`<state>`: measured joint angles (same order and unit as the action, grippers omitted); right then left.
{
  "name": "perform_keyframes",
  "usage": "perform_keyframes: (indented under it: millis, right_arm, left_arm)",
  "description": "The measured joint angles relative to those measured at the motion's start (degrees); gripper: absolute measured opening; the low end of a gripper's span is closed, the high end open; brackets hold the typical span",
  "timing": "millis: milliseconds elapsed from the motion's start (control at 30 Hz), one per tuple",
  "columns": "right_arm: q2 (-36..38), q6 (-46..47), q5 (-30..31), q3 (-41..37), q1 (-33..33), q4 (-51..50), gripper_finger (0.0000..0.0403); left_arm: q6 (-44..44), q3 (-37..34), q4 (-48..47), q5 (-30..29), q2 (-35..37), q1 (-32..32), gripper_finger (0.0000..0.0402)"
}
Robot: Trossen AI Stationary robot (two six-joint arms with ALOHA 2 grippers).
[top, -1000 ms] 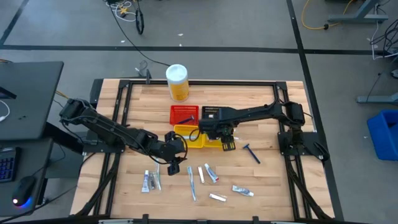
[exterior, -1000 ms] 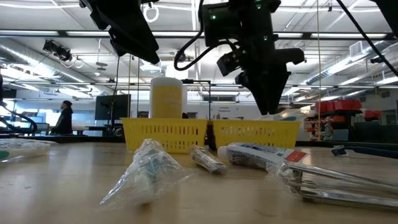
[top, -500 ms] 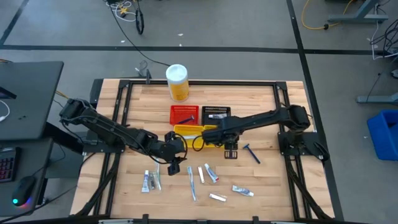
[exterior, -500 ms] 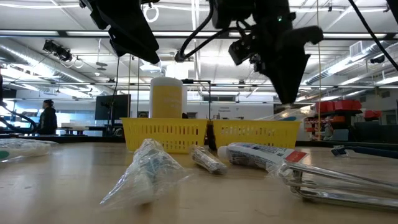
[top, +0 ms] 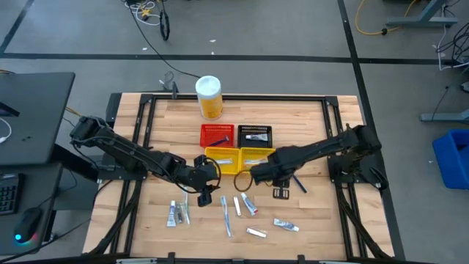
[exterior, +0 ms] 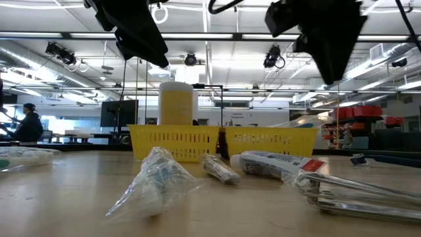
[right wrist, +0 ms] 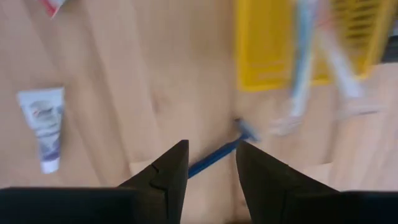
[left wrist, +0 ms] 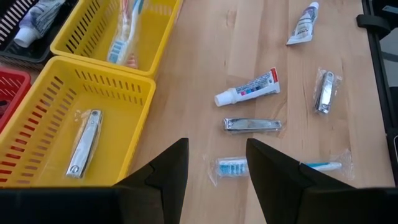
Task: Pick & Place Travel size toiletries
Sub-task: Put the white toothpaste into the black bin
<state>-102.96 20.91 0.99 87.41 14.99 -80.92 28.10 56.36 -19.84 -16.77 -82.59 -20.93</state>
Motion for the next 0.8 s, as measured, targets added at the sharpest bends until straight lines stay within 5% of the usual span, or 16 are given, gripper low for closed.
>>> perform_keyframes:
  millis: [267, 533, 800]
  right_arm:
    - [-0.02, 7.02, -6.32, -7.43, 6.59, 4.15, 0.0177]
    - [-0.04, 16.0, -15.07, -14.69, 15.46, 19.12, 0.0213]
    - [-0.04, 24.87, -12.06, -21.17, 22.31, 36.26, 0.0233]
  left_arm:
    - [0.05, 0.02, -0.03, 1.46, 0.02, 0.0, 0.0171]
    - [0.13, 0.02, -0.02, 1.51, 0.02, 0.0, 0.0171]
    - [0.32, 0.02, -0.02, 2.89, 0.02, -0.02, 0.0171]
